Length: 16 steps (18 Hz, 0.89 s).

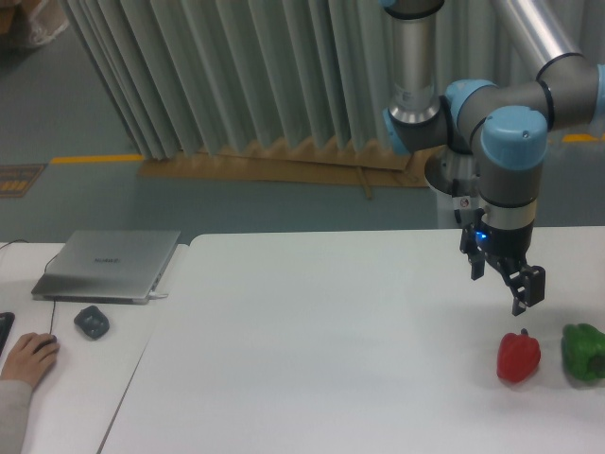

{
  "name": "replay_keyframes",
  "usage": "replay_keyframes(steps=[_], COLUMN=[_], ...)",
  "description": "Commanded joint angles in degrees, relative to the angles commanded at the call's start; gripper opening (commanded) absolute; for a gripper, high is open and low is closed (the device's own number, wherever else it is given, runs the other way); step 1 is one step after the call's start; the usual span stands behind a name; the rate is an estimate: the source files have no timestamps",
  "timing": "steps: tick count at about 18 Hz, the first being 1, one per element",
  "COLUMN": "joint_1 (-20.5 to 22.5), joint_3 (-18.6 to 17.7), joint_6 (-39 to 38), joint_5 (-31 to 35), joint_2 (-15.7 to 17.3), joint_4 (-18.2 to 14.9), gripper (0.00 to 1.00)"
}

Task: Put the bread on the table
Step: 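Raise the open gripper and move it away past the peppers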

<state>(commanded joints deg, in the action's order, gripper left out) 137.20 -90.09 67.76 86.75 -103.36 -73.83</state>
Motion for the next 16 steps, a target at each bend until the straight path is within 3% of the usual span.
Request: replay_keyframes(steps=[16], joint_1=[2.1], joint_3=[-0.5], joint_6=[1.1], joint_5=[-0.2], joint_2=[0.4], joint_4=[0.1], gripper=[1.0])
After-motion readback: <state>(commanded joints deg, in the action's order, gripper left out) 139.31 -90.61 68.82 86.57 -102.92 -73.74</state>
